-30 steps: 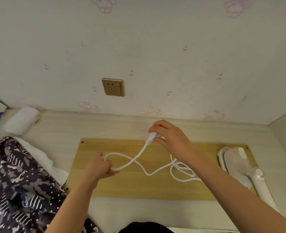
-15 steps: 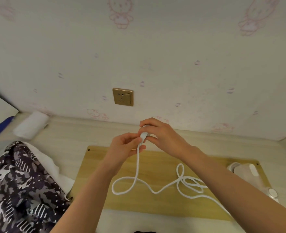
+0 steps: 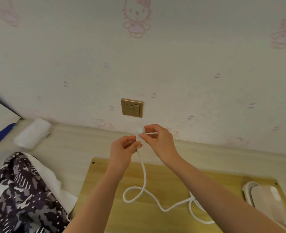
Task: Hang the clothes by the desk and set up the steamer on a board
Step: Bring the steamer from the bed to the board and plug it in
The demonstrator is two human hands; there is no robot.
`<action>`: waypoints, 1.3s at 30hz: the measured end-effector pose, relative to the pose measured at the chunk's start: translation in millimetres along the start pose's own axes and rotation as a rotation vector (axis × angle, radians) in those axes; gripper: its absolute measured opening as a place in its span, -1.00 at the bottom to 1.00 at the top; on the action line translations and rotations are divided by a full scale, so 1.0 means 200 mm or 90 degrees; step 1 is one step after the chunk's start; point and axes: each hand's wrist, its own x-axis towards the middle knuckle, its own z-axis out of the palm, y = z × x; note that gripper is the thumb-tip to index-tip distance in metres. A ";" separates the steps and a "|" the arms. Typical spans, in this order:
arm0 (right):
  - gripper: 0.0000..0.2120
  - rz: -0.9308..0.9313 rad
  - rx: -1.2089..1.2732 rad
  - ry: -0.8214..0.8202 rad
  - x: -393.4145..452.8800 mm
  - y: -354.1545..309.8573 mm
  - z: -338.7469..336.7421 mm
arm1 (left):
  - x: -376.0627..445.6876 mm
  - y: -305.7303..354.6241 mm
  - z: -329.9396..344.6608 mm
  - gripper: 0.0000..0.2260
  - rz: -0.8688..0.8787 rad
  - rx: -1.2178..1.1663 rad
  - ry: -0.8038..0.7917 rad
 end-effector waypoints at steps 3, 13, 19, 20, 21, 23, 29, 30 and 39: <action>-0.82 0.008 0.011 0.023 0.07 -0.01 0.08 | 0.10 -0.03 -0.04 -0.90 0.023 0.056 -0.003; -0.83 0.022 0.002 0.044 0.32 -0.01 0.28 | 0.38 -0.01 -0.11 -0.75 0.035 -0.009 0.020; -0.82 0.024 -0.004 0.064 0.37 0.03 0.31 | 0.49 -0.02 -0.11 -0.77 0.050 0.017 -0.002; -0.82 0.020 -0.004 0.068 0.37 0.03 0.31 | 0.50 -0.03 -0.11 -0.77 0.053 0.023 -0.002; -0.82 0.018 -0.004 0.072 0.38 0.04 0.32 | 0.51 -0.03 -0.11 -0.76 0.057 0.031 0.000; -0.82 0.016 -0.003 0.075 0.38 0.05 0.32 | 0.52 -0.04 -0.10 -0.77 0.062 0.040 0.000; -0.80 0.004 -0.008 0.092 0.39 0.06 0.34 | 0.54 -0.04 -0.09 -0.74 0.082 0.051 0.014; -0.80 0.004 -0.007 0.099 0.40 0.05 0.34 | 0.54 -0.03 -0.09 -0.74 0.079 0.046 0.016; -0.90 -0.005 -0.030 0.139 0.41 0.06 0.35 | 0.57 -0.06 -0.07 -0.73 0.088 0.088 0.044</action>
